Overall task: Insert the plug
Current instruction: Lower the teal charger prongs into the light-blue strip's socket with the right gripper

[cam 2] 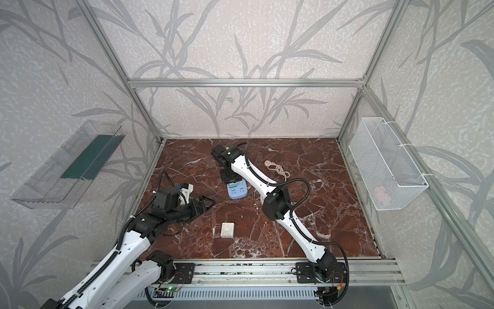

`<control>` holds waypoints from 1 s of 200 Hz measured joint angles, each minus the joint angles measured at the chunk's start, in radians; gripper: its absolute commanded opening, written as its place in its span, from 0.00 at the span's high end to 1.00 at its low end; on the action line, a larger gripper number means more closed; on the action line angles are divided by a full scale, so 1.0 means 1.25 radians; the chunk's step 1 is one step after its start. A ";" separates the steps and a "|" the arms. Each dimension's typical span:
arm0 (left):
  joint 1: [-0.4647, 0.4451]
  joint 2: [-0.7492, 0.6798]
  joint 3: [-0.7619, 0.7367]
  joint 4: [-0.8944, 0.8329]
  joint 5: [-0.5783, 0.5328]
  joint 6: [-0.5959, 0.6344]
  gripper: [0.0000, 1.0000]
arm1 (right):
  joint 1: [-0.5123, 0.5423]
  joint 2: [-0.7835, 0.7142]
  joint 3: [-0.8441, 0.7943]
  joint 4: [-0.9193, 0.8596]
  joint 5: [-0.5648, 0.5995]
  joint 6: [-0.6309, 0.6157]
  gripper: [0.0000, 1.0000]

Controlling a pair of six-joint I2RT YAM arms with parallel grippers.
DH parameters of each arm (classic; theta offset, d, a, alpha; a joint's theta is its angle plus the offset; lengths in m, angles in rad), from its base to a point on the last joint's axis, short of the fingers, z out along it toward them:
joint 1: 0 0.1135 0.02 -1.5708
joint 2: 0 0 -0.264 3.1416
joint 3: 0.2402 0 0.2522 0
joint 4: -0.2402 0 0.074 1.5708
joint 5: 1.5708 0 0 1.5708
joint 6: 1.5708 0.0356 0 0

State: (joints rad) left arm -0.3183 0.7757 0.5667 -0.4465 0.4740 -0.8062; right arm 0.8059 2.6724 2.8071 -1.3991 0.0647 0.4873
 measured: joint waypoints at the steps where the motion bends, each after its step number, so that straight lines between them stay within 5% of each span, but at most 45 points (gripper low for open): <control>1: 0.000 0.000 0.000 0.000 0.000 0.000 0.05 | 0.000 0.000 0.001 0.000 0.000 0.000 1.00; 200: 0.000 0.020 -0.042 0.041 0.020 -0.014 0.05 | 0.002 0.019 -0.014 0.032 0.020 -0.020 1.00</control>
State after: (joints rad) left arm -0.3183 0.8009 0.5144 -0.3954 0.4995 -0.8238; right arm 0.8078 2.6957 2.7895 -1.3586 0.0891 0.4625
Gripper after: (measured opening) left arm 0.950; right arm 0.412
